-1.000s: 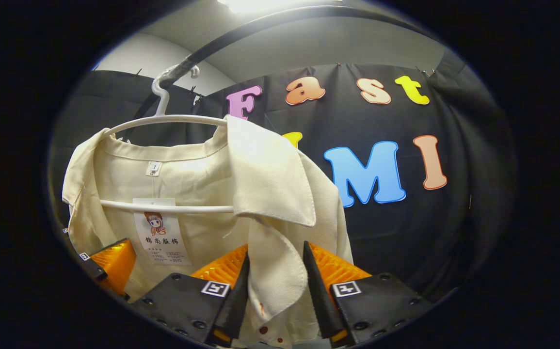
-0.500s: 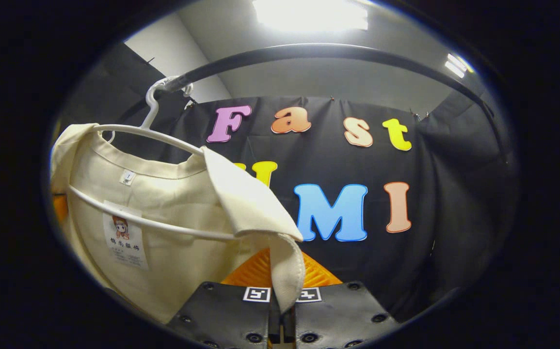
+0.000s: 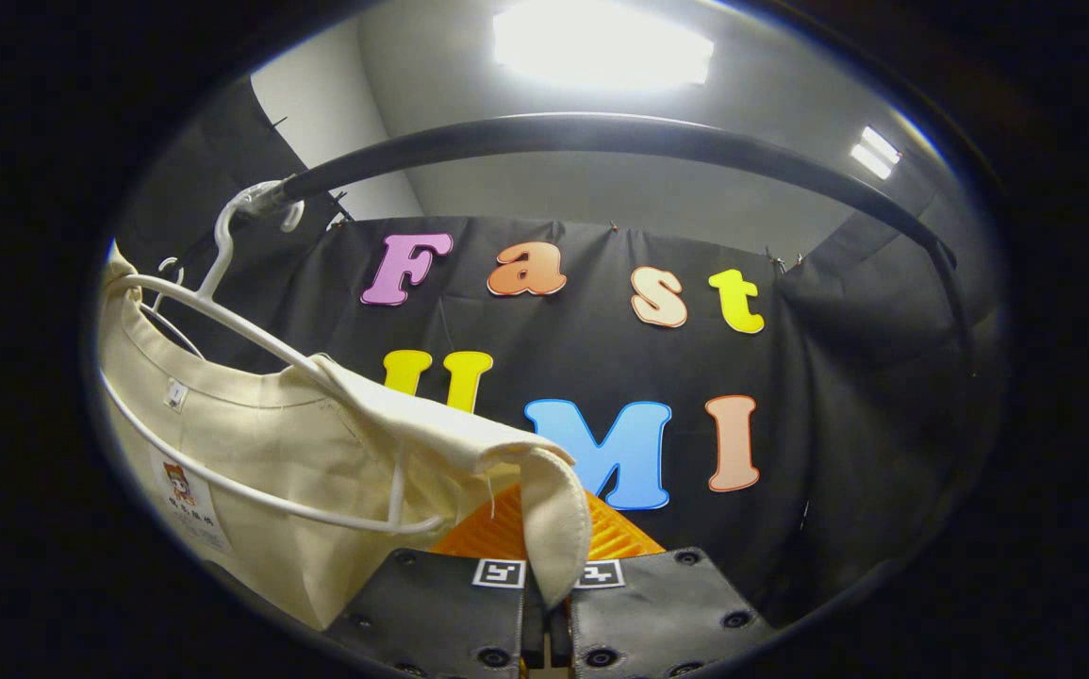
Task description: Grasp the clothes on the hanger with both hands and then place them into the laundry hamper below.
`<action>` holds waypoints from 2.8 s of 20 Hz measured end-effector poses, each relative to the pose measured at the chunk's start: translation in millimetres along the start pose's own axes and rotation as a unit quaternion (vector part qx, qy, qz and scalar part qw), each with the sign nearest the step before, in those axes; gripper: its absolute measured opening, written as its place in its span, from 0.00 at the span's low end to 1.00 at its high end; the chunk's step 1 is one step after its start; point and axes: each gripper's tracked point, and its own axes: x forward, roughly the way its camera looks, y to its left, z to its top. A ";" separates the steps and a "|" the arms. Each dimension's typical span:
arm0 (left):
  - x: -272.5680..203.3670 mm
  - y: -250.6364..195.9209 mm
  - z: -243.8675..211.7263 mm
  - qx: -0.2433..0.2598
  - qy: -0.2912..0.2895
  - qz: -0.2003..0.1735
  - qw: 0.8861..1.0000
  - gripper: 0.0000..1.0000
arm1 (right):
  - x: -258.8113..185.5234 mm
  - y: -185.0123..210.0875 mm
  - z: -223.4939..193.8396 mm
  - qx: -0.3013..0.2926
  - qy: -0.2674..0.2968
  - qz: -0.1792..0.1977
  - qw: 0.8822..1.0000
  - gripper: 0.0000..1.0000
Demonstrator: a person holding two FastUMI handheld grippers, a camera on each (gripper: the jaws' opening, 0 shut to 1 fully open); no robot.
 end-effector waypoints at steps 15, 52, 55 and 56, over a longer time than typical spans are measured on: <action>65.9 25.8 -22.5 -0.016 0.024 -0.068 0.997 0.02 | 44.9 20.1 -87.5 0.056 0.112 0.061 0.990 0.04; -141.5 17.1 -112.1 -0.127 0.123 -0.224 0.958 0.03 | -296.5 182.5 -21.3 0.111 0.158 0.235 0.953 0.07; -157.1 8.4 -144.0 -0.131 0.152 -0.233 0.952 0.03 | -319.1 192.6 -43.9 0.114 0.183 0.243 0.946 0.07; -165.0 6.4 -157.1 -0.132 0.163 -0.234 0.949 0.03 | -325.6 195.0 -57.4 0.116 0.196 0.244 0.943 0.07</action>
